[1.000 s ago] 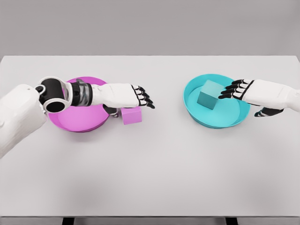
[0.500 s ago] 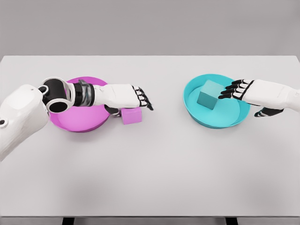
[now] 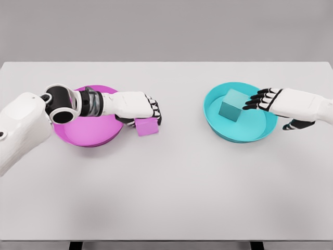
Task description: Place the blocks in the corresponding plates according to their colors
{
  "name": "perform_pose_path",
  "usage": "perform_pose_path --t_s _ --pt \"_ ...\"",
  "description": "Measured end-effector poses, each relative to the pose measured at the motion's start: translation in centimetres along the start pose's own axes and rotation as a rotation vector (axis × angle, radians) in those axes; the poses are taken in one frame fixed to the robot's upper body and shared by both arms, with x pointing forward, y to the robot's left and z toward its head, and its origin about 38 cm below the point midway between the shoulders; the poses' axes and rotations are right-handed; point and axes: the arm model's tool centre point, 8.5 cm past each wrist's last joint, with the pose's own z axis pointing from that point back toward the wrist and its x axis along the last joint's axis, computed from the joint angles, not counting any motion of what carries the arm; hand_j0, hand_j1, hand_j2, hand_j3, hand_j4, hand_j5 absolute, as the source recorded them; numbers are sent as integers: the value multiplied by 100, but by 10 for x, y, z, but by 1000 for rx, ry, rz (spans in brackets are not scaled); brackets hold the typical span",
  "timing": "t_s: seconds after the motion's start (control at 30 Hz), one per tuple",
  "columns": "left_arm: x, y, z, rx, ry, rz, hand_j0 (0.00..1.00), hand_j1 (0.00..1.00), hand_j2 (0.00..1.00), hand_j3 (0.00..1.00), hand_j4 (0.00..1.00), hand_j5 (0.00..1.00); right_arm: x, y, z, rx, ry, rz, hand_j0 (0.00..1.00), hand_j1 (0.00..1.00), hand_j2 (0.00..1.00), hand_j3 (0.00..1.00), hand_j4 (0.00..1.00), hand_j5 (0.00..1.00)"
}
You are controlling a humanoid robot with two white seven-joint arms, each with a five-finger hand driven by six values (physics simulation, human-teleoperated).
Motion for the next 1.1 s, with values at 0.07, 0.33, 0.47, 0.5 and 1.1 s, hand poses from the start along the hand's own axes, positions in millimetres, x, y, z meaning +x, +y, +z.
perform_pose_path --t_s 0.07,0.33,0.47,0.5,1.1 --pt "-1 2 1 2 1 -5 54 54 54 54 54 54 0 0 0 0 0 0 100 100 100 100 100 100" --pt "-17 34 27 74 12 14 54 54 54 54 54 54 0 1 0 1 -1 -1 100 100 100 100 100 100" --pt "-39 28 70 105 66 88 54 54 54 54 54 54 0 0 0 0 0 0 100 100 100 100 100 100" --pt "-44 24 82 109 82 109 54 54 54 54 54 54 0 0 0 0 0 0 100 100 100 100 100 100" --pt "-74 -10 139 86 207 211 100 100 100 100 100 100 0 0 0 -1 0 0 100 100 100 100 100 100"
